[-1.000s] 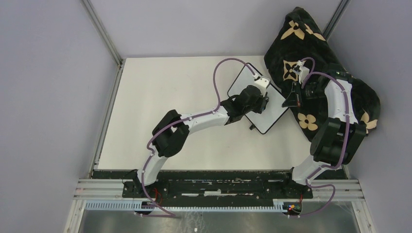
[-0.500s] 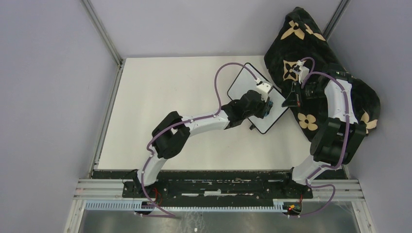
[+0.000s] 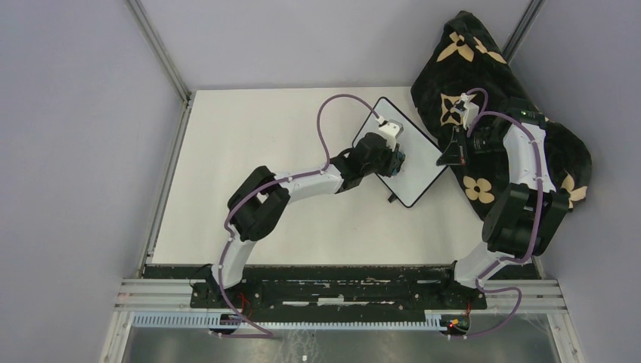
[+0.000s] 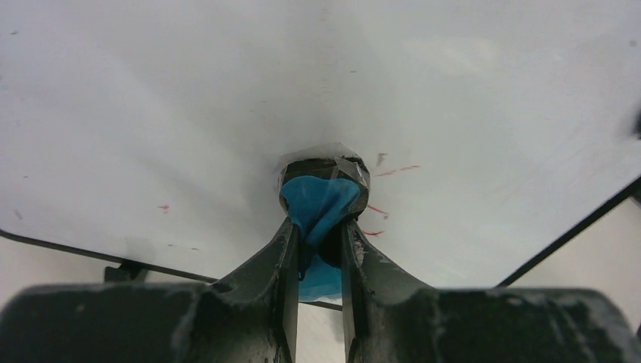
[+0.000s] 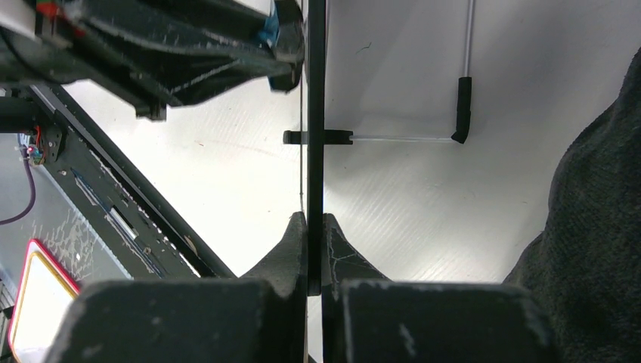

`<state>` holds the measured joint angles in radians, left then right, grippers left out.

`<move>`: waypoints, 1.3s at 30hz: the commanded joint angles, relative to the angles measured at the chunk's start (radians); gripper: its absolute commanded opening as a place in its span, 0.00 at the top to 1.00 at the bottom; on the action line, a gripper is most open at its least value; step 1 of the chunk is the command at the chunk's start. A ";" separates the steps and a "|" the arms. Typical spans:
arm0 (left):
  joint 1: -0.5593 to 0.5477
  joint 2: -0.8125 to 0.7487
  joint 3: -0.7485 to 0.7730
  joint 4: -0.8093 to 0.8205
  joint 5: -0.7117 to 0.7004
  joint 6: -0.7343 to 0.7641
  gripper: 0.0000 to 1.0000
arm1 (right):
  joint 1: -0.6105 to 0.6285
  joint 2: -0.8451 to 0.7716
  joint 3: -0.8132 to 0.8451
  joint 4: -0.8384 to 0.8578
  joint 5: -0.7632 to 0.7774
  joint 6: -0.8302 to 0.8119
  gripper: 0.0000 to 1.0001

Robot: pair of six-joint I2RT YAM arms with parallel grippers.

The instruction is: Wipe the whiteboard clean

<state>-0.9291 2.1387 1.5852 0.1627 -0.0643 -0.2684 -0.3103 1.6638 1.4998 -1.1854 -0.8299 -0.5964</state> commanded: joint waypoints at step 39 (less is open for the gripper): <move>-0.009 0.025 0.115 -0.055 -0.040 0.002 0.97 | 0.014 -0.018 0.024 -0.062 -0.038 -0.051 1.00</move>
<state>-1.0004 2.1857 1.7775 0.0917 -0.0669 -0.2676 -0.3130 1.6642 1.5013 -1.1893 -0.8257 -0.6079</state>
